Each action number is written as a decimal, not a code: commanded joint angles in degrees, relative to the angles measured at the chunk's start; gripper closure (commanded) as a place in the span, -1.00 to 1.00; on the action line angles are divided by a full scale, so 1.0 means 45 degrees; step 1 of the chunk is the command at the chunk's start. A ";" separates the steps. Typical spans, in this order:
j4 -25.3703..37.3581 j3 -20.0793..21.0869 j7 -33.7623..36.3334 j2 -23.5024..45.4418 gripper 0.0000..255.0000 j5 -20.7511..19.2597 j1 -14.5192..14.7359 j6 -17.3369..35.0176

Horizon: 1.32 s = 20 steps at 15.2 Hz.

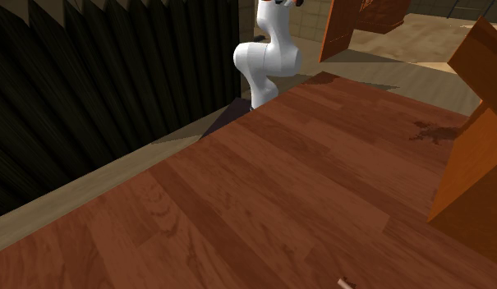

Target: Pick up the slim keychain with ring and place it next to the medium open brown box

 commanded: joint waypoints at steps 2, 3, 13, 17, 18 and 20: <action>0.0797 0.0030 0.0061 0.0289 1.00 -0.0031 -0.0012 -0.0515; 0.1100 0.0040 0.0080 0.0408 1.00 -0.0046 -0.0018 -0.0701; 0.1723 0.1633 0.2522 0.0352 1.00 0.0784 0.0585 -0.1229; 0.2016 0.2645 0.3981 0.0487 1.00 0.1225 0.0894 -0.1249; 0.2128 0.2913 0.4359 0.0561 1.00 0.1319 0.0970 -0.1247; 0.2036 0.3365 0.4972 0.0589 1.00 0.1498 0.1107 -0.1051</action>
